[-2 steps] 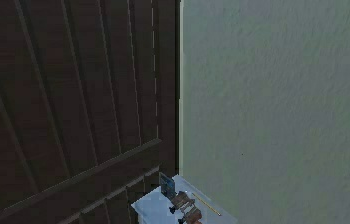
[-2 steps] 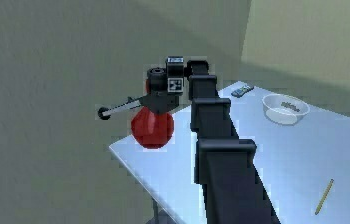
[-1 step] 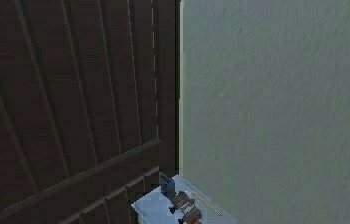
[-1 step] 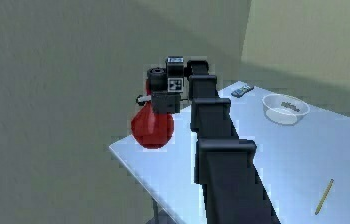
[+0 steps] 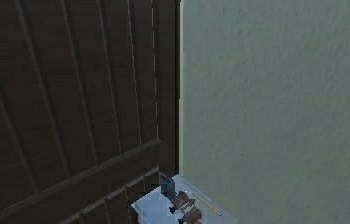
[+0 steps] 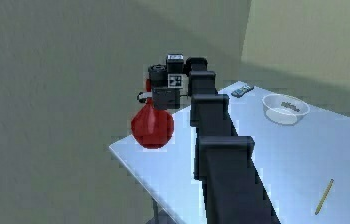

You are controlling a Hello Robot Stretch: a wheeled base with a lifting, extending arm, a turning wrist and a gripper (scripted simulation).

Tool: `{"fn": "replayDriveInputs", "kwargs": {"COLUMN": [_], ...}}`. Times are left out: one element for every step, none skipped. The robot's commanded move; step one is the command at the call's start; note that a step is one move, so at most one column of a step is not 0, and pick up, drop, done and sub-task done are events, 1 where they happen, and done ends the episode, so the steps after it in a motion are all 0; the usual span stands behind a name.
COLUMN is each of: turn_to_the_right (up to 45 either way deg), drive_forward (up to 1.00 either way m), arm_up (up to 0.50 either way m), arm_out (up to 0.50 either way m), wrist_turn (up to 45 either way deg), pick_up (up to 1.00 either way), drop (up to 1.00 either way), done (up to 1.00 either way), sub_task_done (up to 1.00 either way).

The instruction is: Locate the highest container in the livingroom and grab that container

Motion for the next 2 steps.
{"fn": "replayDriveInputs", "kwargs": {"turn_to_the_right": [0.0,0.0], "drive_forward": [0.00,0.00], "arm_up": [0.00,0.00], "arm_out": [0.00,0.00], "wrist_turn": [0.0,0.0], "pick_up": [1.00,0.00], "drop": [0.00,0.00], "done": [0.00,1.00], "sub_task_done": [0.00,0.00]}}
